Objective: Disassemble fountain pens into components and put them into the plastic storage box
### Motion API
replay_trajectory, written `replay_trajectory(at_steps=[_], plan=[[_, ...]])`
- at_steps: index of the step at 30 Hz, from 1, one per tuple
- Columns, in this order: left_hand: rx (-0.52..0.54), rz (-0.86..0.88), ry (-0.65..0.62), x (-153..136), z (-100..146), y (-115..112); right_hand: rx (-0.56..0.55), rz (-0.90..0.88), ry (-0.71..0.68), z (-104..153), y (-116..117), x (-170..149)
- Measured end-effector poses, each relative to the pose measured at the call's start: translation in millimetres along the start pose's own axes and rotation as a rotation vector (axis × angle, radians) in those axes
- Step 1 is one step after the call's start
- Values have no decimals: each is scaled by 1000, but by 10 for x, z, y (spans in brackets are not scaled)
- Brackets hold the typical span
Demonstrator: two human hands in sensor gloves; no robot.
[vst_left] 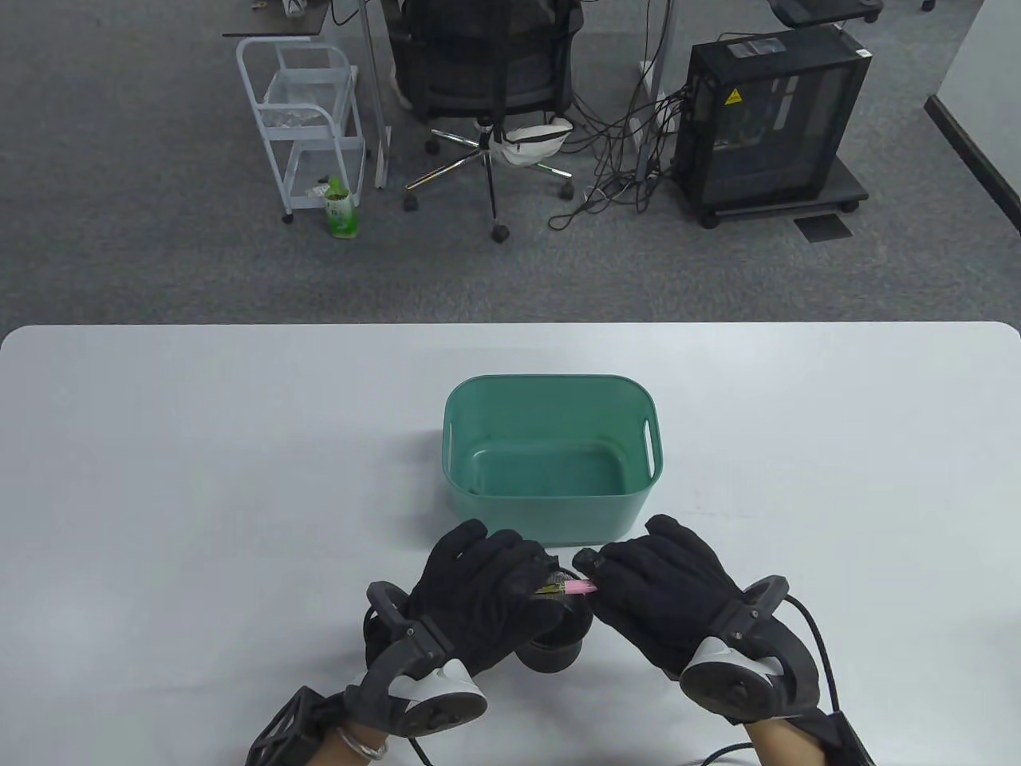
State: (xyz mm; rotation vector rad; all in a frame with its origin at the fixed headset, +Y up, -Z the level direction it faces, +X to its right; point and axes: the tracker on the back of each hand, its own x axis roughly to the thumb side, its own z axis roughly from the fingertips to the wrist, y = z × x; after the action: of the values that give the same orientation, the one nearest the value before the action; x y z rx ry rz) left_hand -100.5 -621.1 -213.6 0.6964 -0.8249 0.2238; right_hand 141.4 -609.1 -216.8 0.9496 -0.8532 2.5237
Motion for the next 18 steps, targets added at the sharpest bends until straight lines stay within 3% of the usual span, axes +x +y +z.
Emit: replay_trajectory(at_steps=[18], plan=[[14, 0, 6, 5, 1, -1, 1, 2, -3, 2, 4, -2]])
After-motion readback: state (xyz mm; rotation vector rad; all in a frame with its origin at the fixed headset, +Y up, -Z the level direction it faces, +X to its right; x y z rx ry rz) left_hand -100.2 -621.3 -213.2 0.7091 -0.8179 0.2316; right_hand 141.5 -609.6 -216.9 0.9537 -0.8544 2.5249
